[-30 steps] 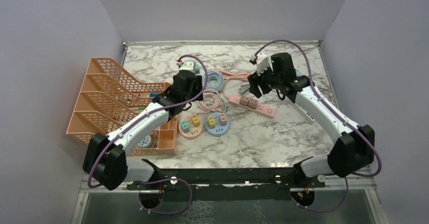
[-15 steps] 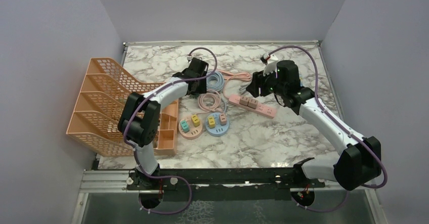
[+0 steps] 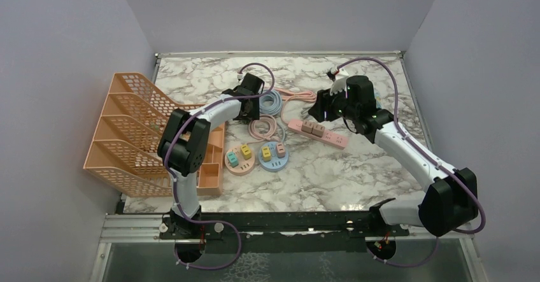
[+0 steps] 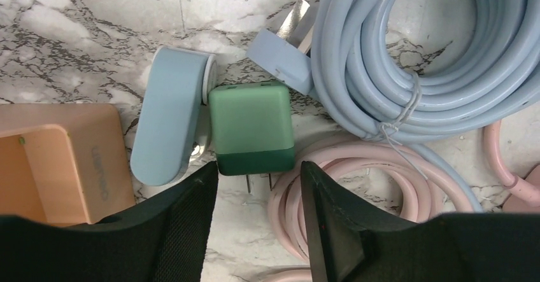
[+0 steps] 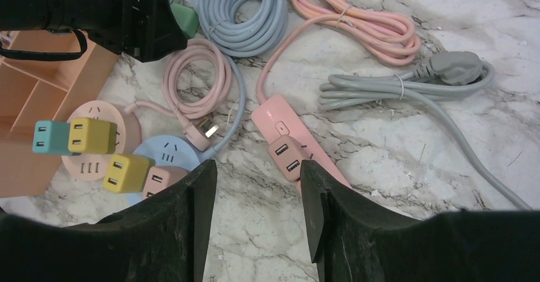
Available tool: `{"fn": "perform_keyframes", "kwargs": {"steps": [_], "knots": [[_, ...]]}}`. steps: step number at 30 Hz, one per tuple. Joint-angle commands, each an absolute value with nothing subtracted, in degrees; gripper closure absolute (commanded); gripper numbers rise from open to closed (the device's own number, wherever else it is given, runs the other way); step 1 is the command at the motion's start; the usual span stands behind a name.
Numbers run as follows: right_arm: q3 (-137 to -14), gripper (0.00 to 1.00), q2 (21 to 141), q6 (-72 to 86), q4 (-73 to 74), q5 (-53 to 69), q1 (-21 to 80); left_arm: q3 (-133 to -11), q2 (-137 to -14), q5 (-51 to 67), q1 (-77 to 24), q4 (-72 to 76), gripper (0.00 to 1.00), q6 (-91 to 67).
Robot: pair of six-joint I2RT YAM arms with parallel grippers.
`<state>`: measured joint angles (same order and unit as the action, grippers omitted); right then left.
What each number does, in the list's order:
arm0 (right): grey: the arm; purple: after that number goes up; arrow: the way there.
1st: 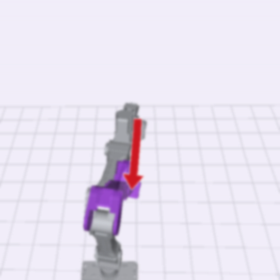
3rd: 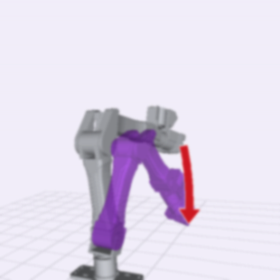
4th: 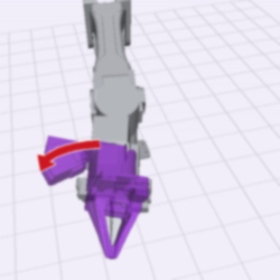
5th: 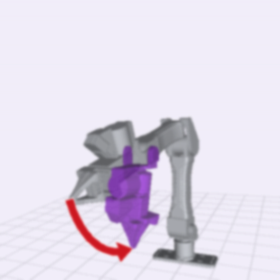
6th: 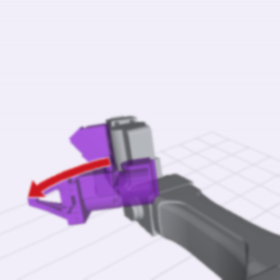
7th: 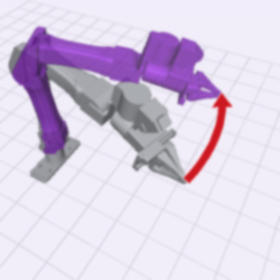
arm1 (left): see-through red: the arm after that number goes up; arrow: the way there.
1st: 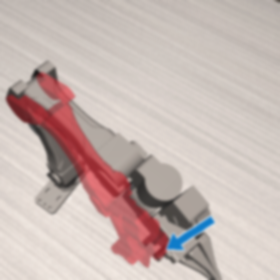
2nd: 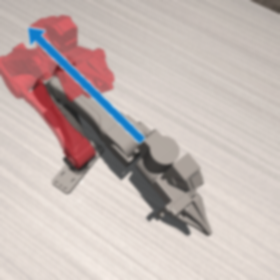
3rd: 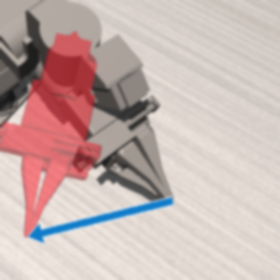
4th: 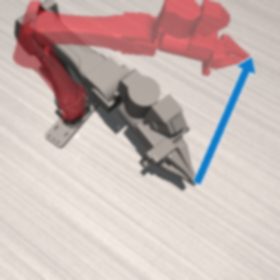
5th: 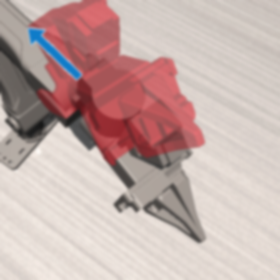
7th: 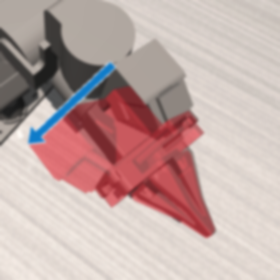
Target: Insert the plug
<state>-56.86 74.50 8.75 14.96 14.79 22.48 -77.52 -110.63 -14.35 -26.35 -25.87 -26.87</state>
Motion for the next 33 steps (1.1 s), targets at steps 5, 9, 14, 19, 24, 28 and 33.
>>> {"fn": "perform_keyframes", "kwargs": {"steps": [5,9,14,19,24,28,33], "knots": [[-56.12,0.52,75.15,10.89,13.27,16.87,22.26,-77.48,-113.3,-14.0,-24.58,-24.15,0.52,-27.58],[-55.78,0.53,74.93,12.16,13.2,17.46,22.28,-77.33,-113.78,-14.13,-24.24,-23.44,0.5,-27.45],[-55.31,0.54,74.57,13.72,13.09,18.21,22.32,-77.62,-114.17,-14.06,-23.6,-23.14,0.41,-28.27],[-54.8,0.55,73.89,14.4,13.55,18.97,22.3,-77.87,-114.3,-13.99,-23.43,-22.17,0.37,-29.28],[-54.55,0.55,73.29,14.11,14.7,18.98,22.32,-77.87,-115.25,-14.59,-23.38,-21.4,0.43,-29.92],[-54.25,0.55,72.6,14.52,15.09,19.14,22.28,-77.87,-114.87,-15.45,-23.38,-21.3,0.58,-29.7],[-54.08,0.55,71.41,15.47,15.21,19.82,22.31,-76.85,-110.6,-14.25,-23.47,-20.83,0.66,-28.82]]}}
